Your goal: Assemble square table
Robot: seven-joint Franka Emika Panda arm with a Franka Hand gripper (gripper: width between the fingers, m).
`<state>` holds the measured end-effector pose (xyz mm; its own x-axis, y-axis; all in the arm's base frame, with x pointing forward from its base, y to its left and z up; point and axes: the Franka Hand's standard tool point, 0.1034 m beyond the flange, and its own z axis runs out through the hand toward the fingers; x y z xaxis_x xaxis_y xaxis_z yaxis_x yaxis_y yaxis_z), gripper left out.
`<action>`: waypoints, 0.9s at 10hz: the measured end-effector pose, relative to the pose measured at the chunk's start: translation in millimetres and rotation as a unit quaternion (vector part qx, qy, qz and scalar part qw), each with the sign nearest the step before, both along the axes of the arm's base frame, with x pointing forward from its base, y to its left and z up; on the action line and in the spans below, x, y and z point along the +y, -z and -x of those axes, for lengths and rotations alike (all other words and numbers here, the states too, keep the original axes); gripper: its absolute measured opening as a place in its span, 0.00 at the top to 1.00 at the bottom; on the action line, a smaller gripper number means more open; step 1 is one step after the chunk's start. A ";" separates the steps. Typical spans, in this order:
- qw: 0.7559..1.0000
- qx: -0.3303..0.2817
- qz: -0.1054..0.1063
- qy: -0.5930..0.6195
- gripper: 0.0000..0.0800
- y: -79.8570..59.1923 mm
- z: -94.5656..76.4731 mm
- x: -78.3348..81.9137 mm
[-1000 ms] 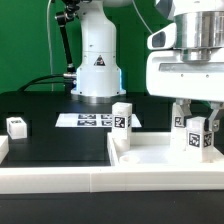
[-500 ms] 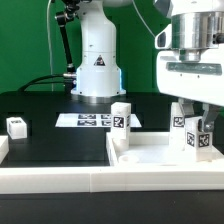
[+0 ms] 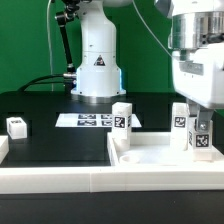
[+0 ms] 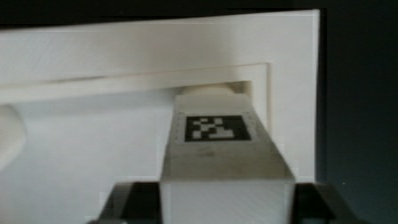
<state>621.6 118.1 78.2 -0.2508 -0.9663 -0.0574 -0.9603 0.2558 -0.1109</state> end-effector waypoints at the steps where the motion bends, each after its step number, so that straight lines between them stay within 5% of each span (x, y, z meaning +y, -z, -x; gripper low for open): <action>1: 0.999 -0.011 -0.014 0.051 0.64 -0.1 1.5 0.4; 6: 0.990 -0.010 -0.051 0.128 0.64 0.4 1.7 1.8; 8: 0.993 -0.011 -0.048 0.107 0.39 1.2 2.1 2.2; 9: 0.997 -0.012 -0.040 0.057 0.39 0.7 1.7 1.6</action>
Offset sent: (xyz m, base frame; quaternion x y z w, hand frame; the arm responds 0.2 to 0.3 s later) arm -0.0032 0.0058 -0.0051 -0.0080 0.0045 0.2467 0.9691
